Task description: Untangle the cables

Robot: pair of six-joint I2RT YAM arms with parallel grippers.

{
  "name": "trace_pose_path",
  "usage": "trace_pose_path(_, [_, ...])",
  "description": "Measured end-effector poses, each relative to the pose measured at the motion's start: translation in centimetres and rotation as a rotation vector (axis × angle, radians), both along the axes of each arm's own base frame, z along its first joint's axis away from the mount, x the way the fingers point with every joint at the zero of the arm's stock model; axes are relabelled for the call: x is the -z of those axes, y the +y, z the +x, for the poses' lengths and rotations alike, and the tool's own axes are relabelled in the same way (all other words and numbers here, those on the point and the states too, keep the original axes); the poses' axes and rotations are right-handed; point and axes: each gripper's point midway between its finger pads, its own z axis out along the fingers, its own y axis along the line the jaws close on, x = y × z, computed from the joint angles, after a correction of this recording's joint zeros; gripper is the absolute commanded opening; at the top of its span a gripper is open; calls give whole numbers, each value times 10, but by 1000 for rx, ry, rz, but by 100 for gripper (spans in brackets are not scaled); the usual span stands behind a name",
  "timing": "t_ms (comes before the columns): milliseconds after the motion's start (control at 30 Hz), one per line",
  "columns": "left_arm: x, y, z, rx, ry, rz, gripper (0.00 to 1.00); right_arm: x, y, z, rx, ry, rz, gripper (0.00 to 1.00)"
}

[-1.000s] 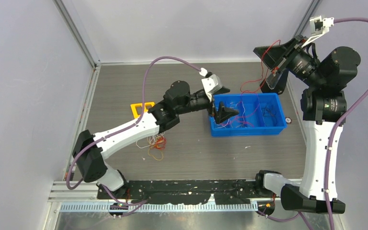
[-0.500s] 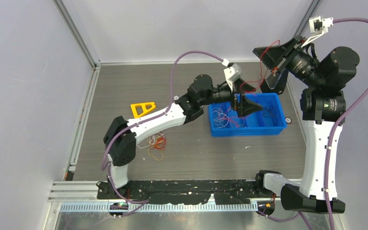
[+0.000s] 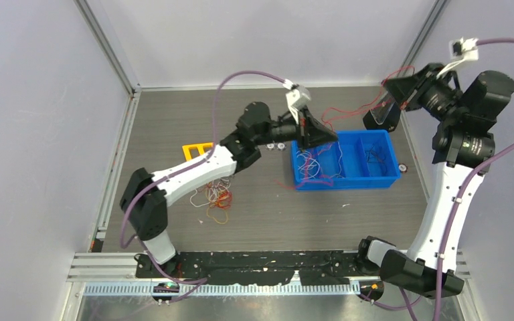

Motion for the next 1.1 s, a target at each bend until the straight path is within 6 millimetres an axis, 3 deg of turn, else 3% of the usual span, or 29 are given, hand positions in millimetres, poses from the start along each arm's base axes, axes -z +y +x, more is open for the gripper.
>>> trace_pose_path(100, [-37, 26, 5, -36, -41, -49, 0, 68, -13, 4, 2, 129, -66, 6])
trace_pose_path(200, [-62, 39, 7, -56, -79, -75, 0, 150, 3, -12, -130, 305, -81, 18])
trace_pose_path(233, [-63, 39, 6, -52, -85, -70, 0, 177, 11, -21, -178, 362, -90, 36])
trace_pose_path(267, [-62, 39, 4, -44, -82, -58, 0, 199, 13, -29, -202, 408, -104, 46])
trace_pose_path(300, [-61, 39, 4, -44, -84, -48, 0, 220, 15, -39, -226, 459, -120, 62])
trace_pose_path(367, [-64, 42, 10, -60, -99, -34, 0, 242, 18, -57, -275, 521, -160, 81])
trace_pose_path(467, [-68, 48, 18, -81, -125, -31, 0, 228, 21, -75, -336, 504, -248, 97])
trace_pose_path(600, [-57, 51, 20, -72, -121, -4, 0, 146, 24, -84, -360, 269, -437, 95])
trace_pose_path(667, [-49, 51, 15, -46, -106, 11, 0, 119, 32, -98, -367, 154, -508, 95])
trace_pose_path(867, [-36, 53, 12, -19, -47, 51, 0, 110, 61, -139, -452, 48, -527, 95])
trace_pose_path(967, [-28, 56, 11, -3, -28, 82, 0, 112, 68, -137, -488, 52, -482, 95])
trace_pose_path(1100, [-18, 58, 0, 45, -16, 125, 0, 111, 84, -120, -541, 37, -405, 95])
